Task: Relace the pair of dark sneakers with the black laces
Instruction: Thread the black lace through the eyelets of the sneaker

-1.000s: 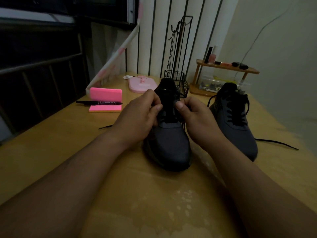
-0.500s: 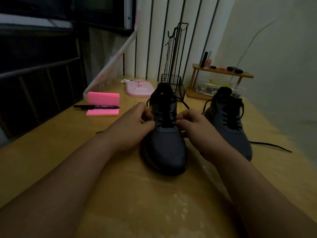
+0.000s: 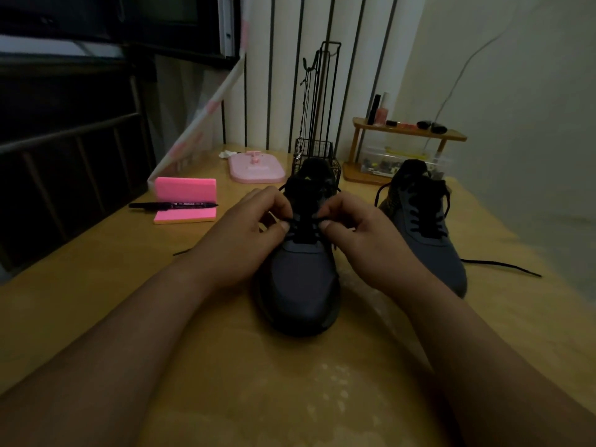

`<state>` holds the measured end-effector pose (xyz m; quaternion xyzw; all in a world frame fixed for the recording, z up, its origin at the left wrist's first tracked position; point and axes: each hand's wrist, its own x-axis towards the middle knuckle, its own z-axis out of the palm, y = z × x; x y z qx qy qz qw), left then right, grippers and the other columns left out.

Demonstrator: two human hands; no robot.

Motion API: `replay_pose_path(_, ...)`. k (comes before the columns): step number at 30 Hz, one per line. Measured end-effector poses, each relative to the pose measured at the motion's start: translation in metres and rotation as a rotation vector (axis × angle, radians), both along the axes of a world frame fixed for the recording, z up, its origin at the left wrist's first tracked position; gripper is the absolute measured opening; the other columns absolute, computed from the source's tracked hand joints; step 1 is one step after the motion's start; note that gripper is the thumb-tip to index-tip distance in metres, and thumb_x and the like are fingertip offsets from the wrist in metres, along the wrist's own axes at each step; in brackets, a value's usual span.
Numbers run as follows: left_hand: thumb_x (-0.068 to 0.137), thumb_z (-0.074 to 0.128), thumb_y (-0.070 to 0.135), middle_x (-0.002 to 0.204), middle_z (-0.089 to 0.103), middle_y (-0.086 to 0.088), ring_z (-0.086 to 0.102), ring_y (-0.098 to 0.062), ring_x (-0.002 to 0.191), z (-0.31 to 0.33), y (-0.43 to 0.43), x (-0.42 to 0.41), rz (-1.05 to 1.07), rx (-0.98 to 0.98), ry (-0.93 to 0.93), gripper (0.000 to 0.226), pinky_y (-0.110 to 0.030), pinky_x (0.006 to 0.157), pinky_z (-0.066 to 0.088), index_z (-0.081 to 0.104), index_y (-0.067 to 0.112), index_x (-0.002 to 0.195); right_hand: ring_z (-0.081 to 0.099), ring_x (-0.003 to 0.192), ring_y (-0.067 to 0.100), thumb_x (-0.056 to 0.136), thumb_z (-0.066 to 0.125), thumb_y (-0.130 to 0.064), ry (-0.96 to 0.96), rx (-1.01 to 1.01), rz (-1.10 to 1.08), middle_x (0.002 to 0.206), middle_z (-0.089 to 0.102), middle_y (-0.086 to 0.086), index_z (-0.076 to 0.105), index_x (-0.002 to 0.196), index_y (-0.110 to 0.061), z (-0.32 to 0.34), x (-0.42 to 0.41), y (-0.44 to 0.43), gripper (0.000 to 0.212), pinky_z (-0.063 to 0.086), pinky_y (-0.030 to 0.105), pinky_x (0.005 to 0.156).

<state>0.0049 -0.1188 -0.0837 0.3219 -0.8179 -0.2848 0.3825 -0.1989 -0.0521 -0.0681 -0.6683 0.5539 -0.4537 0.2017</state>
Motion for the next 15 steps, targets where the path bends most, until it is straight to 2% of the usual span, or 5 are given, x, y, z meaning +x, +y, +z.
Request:
replay_pose_path(4,0.098,0.064,0.010,0.107,0.060,0.005,0.059,-0.004,0.095,-0.001,-0.002,0.000,0.013,-0.009,0.007,0.014,-0.025,0.082,0.050,0.061,0.024,0.100,0.060,0.078,0.004,0.098,0.061,-0.006,-0.100,0.062,-0.007,0.087,0.064,-0.006,0.066,0.097,-0.016,-0.002,0.000,-0.002,0.011,0.049,0.017,0.070)
replay_pose_path(9,0.104,0.059,0.017,0.101,0.065,0.000,0.062,-0.014,0.094,-0.001,-0.004,-0.002,0.015,0.090,0.075,0.008,-0.025,0.078,0.049,0.066,0.020,0.100,0.060,0.083,0.018,0.102,0.052,-0.010,-0.270,0.115,-0.060,0.090,0.064,0.010,0.068,0.091,-0.009,0.001,-0.001,-0.001,0.019,0.050,0.031,0.076)
replay_pose_path(15,0.103,0.064,0.018,0.094,0.070,-0.012,0.067,-0.026,0.083,0.005,-0.009,-0.010,0.093,0.202,0.125,0.002,-0.041,0.075,0.057,0.064,0.019,0.105,0.063,0.073,0.014,0.106,0.058,-0.019,-0.247,0.137,-0.138,0.086,0.068,0.004,0.065,0.104,-0.010,0.002,0.001,-0.014,0.012,0.053,0.023,0.062)
